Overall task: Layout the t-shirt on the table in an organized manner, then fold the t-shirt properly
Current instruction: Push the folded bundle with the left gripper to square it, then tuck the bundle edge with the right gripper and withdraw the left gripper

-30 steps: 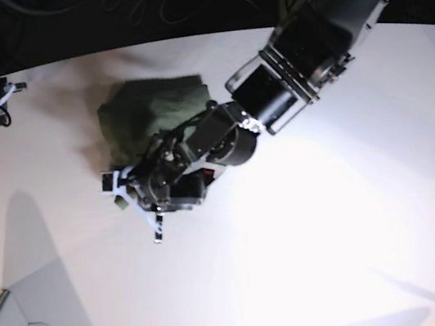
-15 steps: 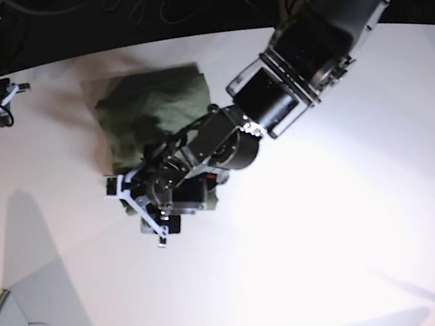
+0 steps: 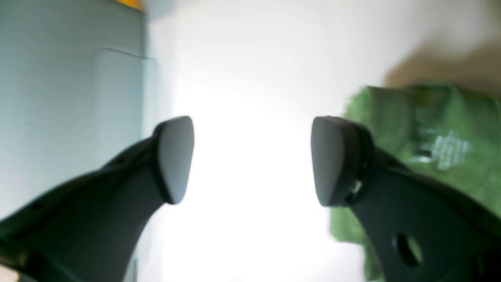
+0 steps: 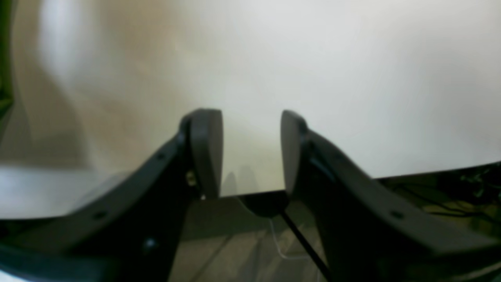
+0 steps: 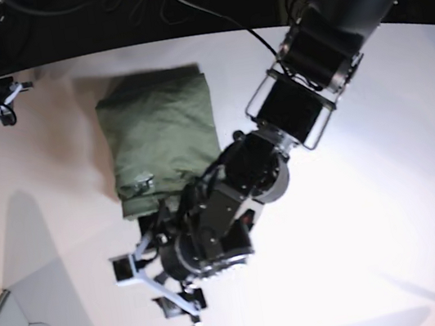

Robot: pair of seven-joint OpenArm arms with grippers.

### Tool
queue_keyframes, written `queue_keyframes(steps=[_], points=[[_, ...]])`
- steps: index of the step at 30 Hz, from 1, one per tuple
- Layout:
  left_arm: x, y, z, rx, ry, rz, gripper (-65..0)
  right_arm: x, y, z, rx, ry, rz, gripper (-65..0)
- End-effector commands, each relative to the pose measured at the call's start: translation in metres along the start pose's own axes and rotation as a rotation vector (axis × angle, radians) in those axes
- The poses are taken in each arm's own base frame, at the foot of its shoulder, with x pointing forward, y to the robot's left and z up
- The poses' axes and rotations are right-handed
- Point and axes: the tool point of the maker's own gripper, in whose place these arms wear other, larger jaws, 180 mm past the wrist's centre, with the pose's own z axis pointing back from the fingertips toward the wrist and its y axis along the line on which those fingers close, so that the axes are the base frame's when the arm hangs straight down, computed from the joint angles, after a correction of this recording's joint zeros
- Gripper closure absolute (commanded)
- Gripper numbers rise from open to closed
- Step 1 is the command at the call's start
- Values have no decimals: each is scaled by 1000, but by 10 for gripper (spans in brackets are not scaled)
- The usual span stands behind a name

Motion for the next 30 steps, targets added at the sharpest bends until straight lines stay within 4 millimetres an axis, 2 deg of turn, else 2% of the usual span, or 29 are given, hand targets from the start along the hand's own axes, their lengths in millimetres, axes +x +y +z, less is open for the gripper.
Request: queue_keyframes(steps=[1, 5, 8, 10, 11, 16, 18, 20, 27, 30], points=[[-4, 29, 12, 75, 0, 5, -450, 16, 5, 5, 7, -60, 8, -220], [-59, 49, 43, 177, 40, 155, -449, 30, 36, 1, 79, -95, 37, -198], [-102, 53, 78, 275, 72, 283, -449, 41, 68, -2, 162, -117, 94, -110], [-132, 45, 101, 325, 110, 343, -449, 47, 95, -3, 228, -132, 106, -27], [-143, 38, 109, 336, 129, 366, -449, 49, 102, -3, 245, -138, 110, 0], [-192, 2, 153, 384, 235, 443, -449, 57, 148, 1, 357, -160, 160, 0], [-208, -11, 172, 404, 278, 470, -449, 61, 171, 4, 414, -174, 199, 0], [-222, -22, 189, 427, 320, 502, -449, 66, 185, 8, 449, -190, 226, 0], [-260, -55, 231, 466, 445, 582, -449, 68, 210, 13, 513, -203, 269, 0], [-273, -72, 245, 464, 496, 611, -449, 60, 219, 4, 548, -190, 256, 0]])
